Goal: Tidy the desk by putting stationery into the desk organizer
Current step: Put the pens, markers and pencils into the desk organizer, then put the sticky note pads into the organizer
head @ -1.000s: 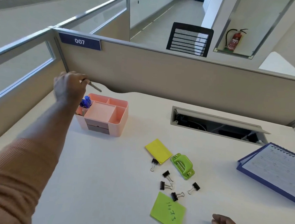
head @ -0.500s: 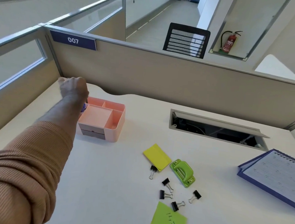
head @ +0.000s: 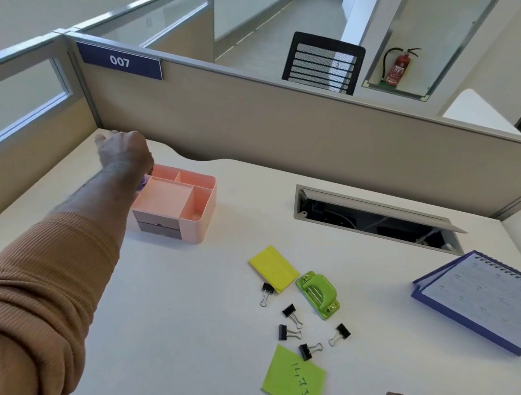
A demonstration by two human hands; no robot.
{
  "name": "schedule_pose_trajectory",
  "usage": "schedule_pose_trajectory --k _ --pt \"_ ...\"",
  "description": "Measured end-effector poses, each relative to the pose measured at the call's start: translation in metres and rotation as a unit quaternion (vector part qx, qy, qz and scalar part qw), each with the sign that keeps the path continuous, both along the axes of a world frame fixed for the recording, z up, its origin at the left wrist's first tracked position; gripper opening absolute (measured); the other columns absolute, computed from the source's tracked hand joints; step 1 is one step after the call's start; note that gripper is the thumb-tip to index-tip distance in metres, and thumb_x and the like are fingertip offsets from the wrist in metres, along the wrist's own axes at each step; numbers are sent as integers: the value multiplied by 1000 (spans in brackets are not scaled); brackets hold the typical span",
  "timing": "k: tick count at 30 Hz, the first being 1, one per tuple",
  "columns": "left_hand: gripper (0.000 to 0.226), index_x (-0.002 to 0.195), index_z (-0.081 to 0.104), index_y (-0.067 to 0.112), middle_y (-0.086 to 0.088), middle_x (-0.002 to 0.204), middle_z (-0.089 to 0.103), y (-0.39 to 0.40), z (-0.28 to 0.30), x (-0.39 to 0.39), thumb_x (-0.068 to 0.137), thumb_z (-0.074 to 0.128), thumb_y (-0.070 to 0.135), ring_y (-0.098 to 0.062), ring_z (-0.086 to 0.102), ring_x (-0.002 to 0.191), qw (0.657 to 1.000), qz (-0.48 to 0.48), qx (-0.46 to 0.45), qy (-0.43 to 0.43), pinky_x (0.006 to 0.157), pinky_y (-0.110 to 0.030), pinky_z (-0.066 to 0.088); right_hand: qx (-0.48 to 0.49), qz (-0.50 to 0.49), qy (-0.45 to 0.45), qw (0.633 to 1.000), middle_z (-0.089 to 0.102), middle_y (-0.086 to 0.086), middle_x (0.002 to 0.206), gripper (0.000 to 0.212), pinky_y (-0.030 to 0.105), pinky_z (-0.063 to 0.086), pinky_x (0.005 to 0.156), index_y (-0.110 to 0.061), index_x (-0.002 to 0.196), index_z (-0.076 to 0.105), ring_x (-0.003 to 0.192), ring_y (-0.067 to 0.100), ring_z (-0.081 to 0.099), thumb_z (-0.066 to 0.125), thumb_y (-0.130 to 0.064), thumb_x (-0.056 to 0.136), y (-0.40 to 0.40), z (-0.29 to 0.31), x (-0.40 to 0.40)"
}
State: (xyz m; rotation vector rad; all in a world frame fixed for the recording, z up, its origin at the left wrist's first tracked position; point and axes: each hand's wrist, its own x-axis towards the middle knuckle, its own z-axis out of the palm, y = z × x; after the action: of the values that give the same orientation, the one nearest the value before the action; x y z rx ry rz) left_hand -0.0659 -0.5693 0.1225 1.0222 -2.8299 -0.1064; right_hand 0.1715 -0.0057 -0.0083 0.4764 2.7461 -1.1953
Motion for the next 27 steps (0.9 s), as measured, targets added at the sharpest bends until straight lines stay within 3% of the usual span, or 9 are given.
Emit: schedule_pose_trajectory --k 2,3,6,10,14,16,20,27 --pt "19 97 71 13 -17 95 67 1 3 2 89 62 27 -32 55 100 999 -13 -46 7 94 -45 37 -52 -33 -42 997 74 2 74 34 14 50 59 -27 75 71 54 20 69 68 7 76 5 14 5" --pt "21 100 72 12 -17 97 67 1 1 4 91 58 25 -34 54 100 995 -39 -90 24 94 -47 37 -52 -45 -33 997 74 -1 75 31 18 51 58 -26 78 70 54 20 69 69 5 78 3 16 7" --pt "22 103 73 11 -18 105 67 18 4 19 91 56 19 -38 53 102 983 -85 -97 133 92 -50 36 -52 -40 -47 997 71 -18 76 19 32 52 69 -28 84 70 61 13 69 70 -9 82 -12 27 3" --pt "24 99 74 17 -11 110 66 54 6 51 86 54 17 -37 54 102 959 -121 -37 255 89 -46 37 -29 19 -52 998 70 -17 83 29 7 45 63 -39 81 69 63 5 65 71 -10 80 -33 35 2" --pt "24 94 73 19 -7 104 66 103 -20 99 81 53 14 -33 58 96 929 -183 34 319 85 -43 44 65 163 -48 983 60 -23 102 46 12 44 75 -59 99 53 92 2 60 70 -22 79 -63 21 1" --pt "24 93 73 20 -6 103 67 132 -41 127 80 54 13 -31 59 94 921 -208 79 320 84 -42 47 147 222 -58 962 49 -22 116 36 26 43 85 -54 109 47 110 7 51 64 -41 80 -83 17 2" --pt "22 90 72 26 4 95 65 186 -87 184 77 56 17 -24 61 87 918 -239 165 271 80 -39 48 259 214 -98 937 39 -9 131 68 35 41 88 -36 133 34 121 17 41 56 -64 75 -112 13 0" --pt "24 88 70 33 14 90 63 234 -132 243 74 58 18 -16 63 84 922 -246 245 174 77 -36 49 295 212 -76 928 45 -5 123 74 35 44 81 -29 130 38 114 18 47 63 -64 70 -124 9 0"
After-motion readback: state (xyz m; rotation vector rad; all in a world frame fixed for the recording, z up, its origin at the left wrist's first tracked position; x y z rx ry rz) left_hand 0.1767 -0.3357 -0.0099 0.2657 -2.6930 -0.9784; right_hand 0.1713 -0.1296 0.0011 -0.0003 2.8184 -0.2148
